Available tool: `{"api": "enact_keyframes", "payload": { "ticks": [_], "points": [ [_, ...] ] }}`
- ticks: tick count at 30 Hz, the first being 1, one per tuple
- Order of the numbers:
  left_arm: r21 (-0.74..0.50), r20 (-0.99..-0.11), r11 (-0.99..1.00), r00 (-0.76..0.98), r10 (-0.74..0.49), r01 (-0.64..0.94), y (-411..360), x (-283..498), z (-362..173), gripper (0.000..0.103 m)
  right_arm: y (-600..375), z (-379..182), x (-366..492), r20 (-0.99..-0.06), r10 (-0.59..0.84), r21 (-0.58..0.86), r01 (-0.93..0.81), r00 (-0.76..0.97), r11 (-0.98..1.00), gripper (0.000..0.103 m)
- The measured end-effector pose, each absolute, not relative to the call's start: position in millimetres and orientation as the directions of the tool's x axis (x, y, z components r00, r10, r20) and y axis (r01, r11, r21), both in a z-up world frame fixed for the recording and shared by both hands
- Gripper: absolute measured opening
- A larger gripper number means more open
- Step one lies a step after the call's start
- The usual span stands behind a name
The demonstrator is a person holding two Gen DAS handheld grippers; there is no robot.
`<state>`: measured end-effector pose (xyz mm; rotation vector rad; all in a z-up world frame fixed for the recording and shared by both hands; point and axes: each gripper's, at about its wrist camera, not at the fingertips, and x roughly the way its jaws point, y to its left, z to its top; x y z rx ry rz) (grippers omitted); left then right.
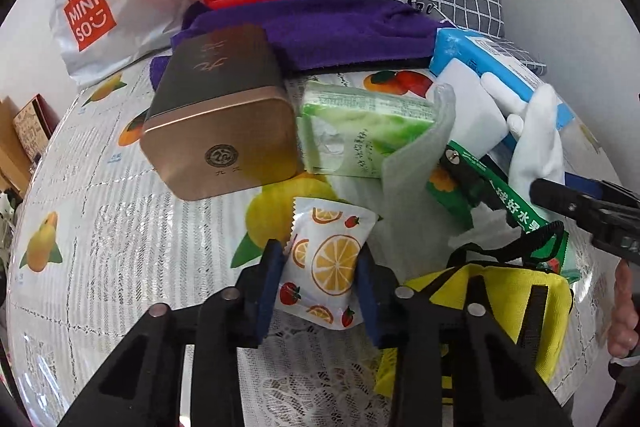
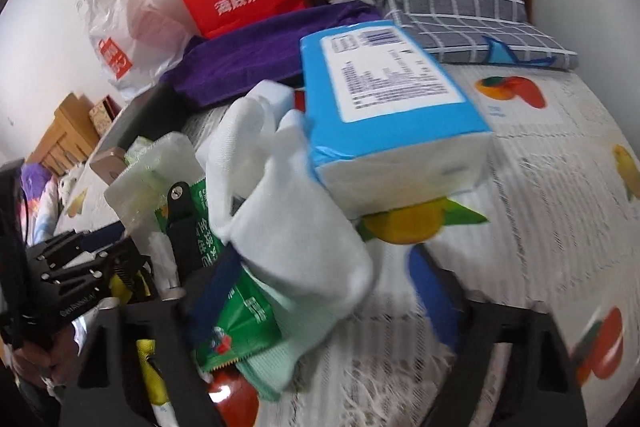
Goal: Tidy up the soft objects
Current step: 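Close the left gripper on the candy packet while the right gripper grasps the white gloves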
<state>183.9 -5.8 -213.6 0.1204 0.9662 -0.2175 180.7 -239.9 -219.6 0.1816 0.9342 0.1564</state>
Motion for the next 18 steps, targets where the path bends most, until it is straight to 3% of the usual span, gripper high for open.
{"api": "enact_keyframes", "payload": {
  "ticks": [1,3,5,11,18],
  "points": [
    [0.006,-0.827,0.973,0.549,-0.124,0.229,-4.1,185.9,-213.6,0.032,-236.2,-220.0,181.5,-0.782,0.209,0.21,-0.068,0.587,0.975,0.055],
    [0.003,-0.828,0.977,0.549,-0.117,0.212,1.5,184.2,-213.1,0.03,-230.1,-217.8,179.7,-0.772,0.224,0.199,-0.11,0.595,0.974,0.02],
    [-0.003,-0.83,0.982,0.547,-0.108,0.19,8.4,182.9,-212.5,0.029,-228.3,-214.3,176.3,-0.761,0.264,0.225,-0.141,0.593,0.964,0.009],
    [-0.018,-0.833,0.993,0.547,-0.08,0.117,28.3,176.5,-210.3,0.029,-237.4,-180.6,153.6,-0.696,0.297,0.24,-0.178,0.654,0.954,0.008],
    [-0.069,-0.838,0.995,0.538,-0.098,0.073,41.4,165.0,-208.8,0.029,-272.8,-159.7,122.2,-0.698,0.199,0.176,-0.105,0.688,0.979,0.009]
  ]
}}
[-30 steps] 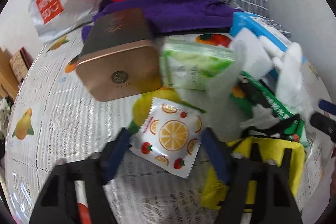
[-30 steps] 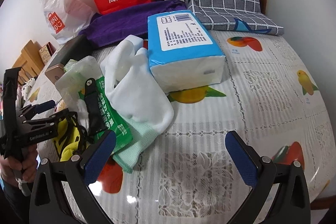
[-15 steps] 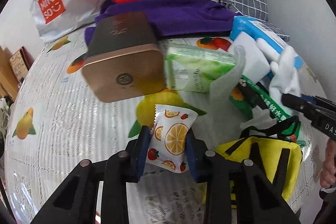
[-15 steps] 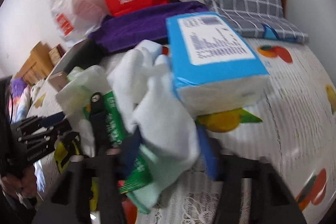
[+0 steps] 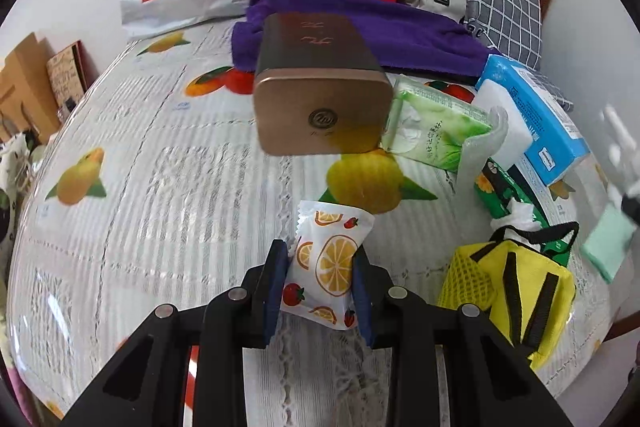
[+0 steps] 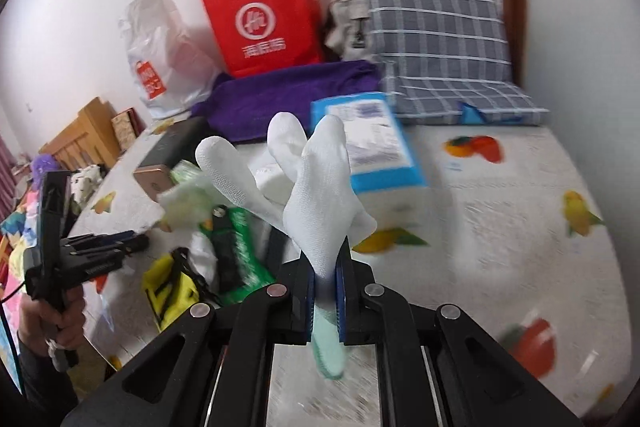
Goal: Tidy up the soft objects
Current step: 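Close the left gripper on the candy packet while the right gripper grasps the white gloves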
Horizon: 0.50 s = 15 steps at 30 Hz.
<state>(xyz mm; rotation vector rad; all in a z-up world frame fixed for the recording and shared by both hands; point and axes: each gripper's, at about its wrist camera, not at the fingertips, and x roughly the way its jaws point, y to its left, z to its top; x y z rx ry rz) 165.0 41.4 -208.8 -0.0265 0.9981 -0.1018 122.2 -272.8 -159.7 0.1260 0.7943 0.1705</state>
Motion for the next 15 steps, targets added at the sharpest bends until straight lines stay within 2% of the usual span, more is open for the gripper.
{"api": "enact_keyframes", "payload": {
  "ticks": [4,7,15],
  "points": [
    [-0.094,-0.841,0.994,0.531,-0.106,0.05,42.2,159.1,-207.3,0.029,-289.6,-175.6,113.1,-0.756,0.135,0.125,-0.062,0.64,0.99,0.009],
    [-0.104,-0.84,0.994,0.532,-0.11,0.04,40.5,154.0,-204.4,0.028,-299.0,-193.3,107.7,-0.794,0.132,0.144,-0.027,0.593,0.989,0.009],
    [-0.122,-0.824,0.992,0.554,-0.121,0.035,37.8,144.0,-183.3,0.024,-299.1,-181.9,95.2,-0.763,0.163,0.179,-0.037,0.626,0.983,0.009]
  ]
}}
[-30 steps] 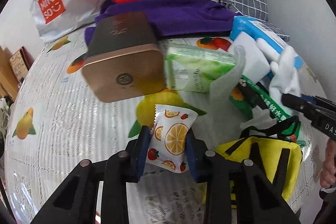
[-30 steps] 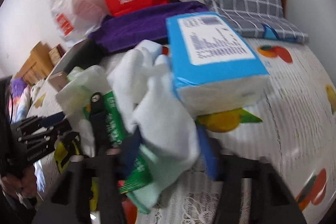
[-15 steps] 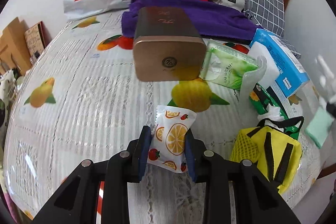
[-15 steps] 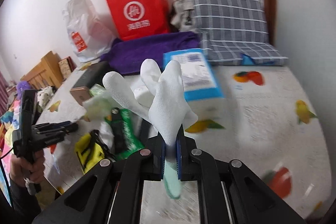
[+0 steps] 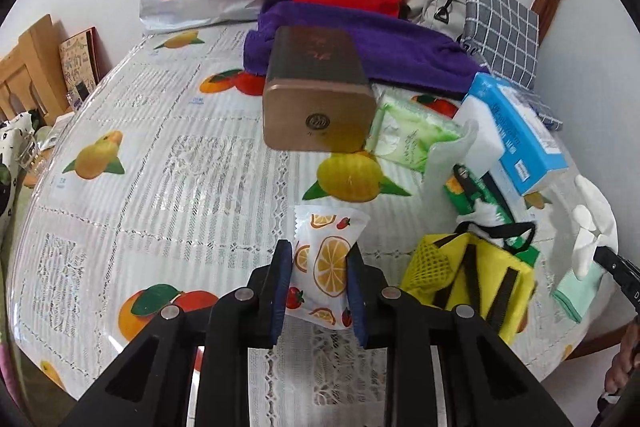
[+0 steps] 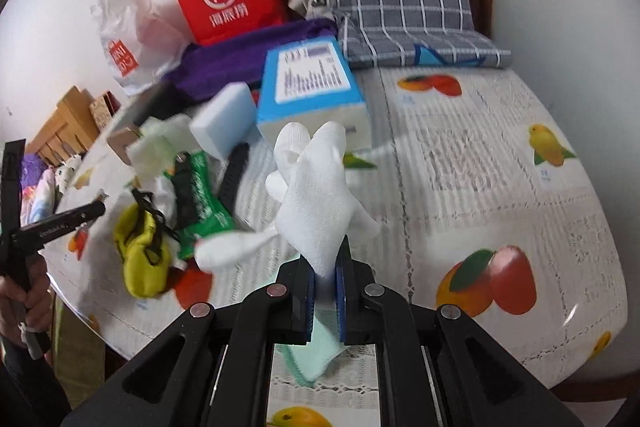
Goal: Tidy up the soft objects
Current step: 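Close the left gripper on the candy packet while the right gripper grasps the white gloves, then carry the candy packet and gloves onto the purple towel and release both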
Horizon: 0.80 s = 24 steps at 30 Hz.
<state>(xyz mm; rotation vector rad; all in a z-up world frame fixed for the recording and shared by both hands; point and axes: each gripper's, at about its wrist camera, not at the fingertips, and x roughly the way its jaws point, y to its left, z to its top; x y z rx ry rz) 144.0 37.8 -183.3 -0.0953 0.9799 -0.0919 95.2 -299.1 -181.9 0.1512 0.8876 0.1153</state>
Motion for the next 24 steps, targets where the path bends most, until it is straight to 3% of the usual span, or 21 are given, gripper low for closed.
{"api": "enact_keyframes", "payload": {
  "ticks": [24],
  "points": [
    [-0.142,-0.756,0.989,0.642,-0.126,0.027,42.4,192.9,-99.4,0.022,-274.9,-91.2,148.5,-0.666,0.21,0.173,-0.126,0.716,0.977,0.009]
  ]
}}
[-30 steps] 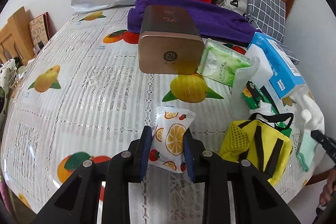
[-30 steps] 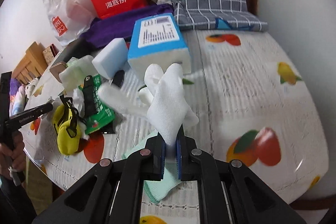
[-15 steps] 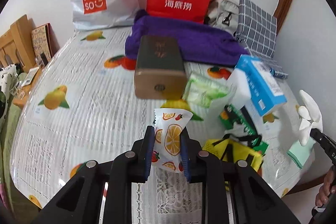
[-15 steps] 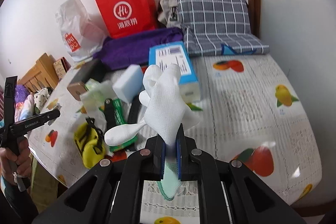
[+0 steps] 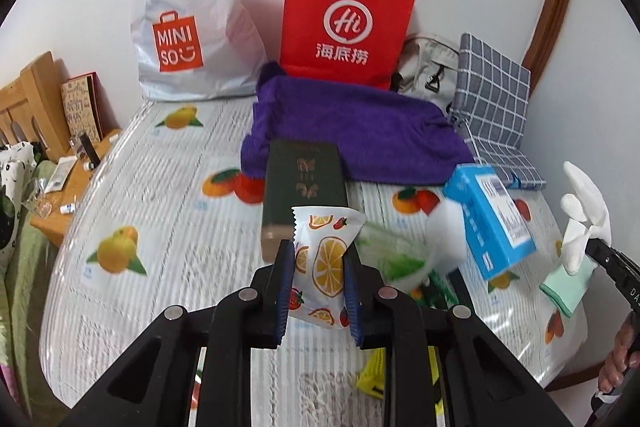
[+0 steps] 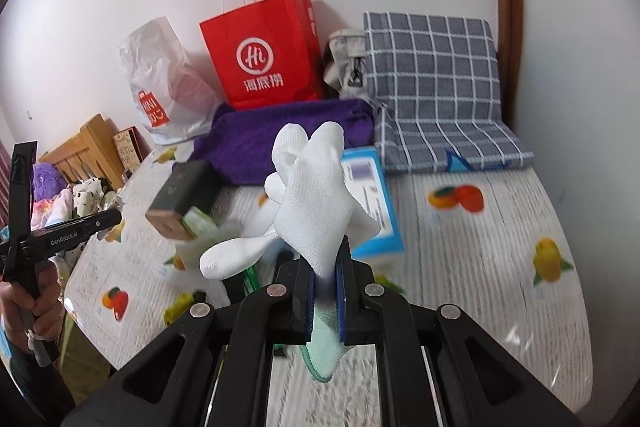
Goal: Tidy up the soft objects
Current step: 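Carry the candy packet and gloves onto the purple towel and release both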
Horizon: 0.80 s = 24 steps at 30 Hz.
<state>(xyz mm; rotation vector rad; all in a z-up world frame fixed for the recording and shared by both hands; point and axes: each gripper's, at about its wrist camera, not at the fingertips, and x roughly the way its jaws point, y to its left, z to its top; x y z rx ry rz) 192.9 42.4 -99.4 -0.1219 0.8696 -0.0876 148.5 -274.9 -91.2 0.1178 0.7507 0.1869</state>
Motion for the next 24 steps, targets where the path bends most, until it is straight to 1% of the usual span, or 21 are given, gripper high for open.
{"api": "enact_keyframes", "payload": {
  "ticks": [13,24],
  "points": [
    [-0.126,-0.745,0.992,0.659,-0.106,0.016,45.1,267.8,-75.9,0.021,-253.1,-66.1,234.0,-0.635,0.266,0.195,-0.183,0.725,0.964,0.009],
    [-0.134,-0.769,0.991,0.631,-0.104,0.001,45.3,337.6,-88.8,0.021,-243.6,-69.1,309.5,-0.636,0.28,0.192,-0.203,0.719,0.96,0.009]
  ]
}}
